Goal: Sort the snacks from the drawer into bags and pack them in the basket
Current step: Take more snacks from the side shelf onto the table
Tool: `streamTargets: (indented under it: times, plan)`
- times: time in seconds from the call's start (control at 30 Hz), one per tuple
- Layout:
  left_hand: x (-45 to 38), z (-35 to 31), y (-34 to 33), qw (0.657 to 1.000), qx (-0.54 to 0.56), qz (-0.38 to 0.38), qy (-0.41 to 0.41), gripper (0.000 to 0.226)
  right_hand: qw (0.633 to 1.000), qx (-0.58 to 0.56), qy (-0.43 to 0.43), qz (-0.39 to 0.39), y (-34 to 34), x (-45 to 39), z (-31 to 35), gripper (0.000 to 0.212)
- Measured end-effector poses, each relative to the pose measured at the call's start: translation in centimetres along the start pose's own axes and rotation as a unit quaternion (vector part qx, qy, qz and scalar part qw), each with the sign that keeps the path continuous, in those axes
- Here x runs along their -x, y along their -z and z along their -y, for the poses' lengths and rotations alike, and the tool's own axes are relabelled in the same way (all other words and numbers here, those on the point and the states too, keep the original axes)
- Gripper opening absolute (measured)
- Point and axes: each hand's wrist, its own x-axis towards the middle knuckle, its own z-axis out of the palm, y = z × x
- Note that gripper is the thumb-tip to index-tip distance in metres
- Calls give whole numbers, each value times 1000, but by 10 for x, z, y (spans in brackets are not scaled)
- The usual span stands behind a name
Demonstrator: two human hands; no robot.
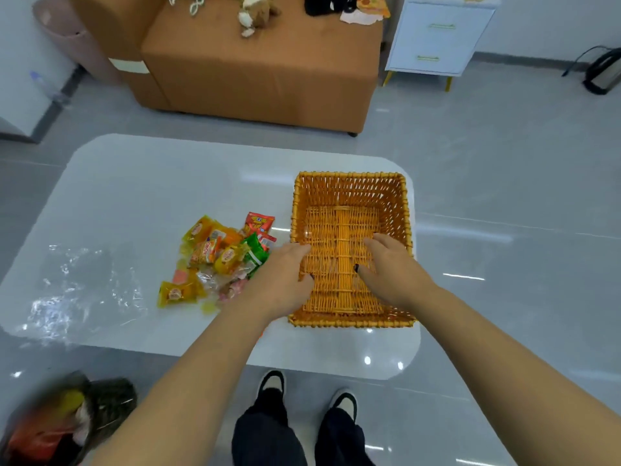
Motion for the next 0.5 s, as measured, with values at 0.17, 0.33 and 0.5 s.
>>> streamTargets:
  times: [0.17, 0.33, 0.5]
  plan:
    - [-38, -19, -3, 1000, 4, -11, 28, 57, 1000, -10, -10, 24, 20, -26, -33, 61]
    - [-94, -35, -5, 999, 2, -9, 33, 59, 999, -3, 1, 33, 43, -64, -55, 59]
    - [-145, -76, -14, 1000, -8, 13, 21, 56, 999, -1, -2, 48, 73, -101, -94, 55]
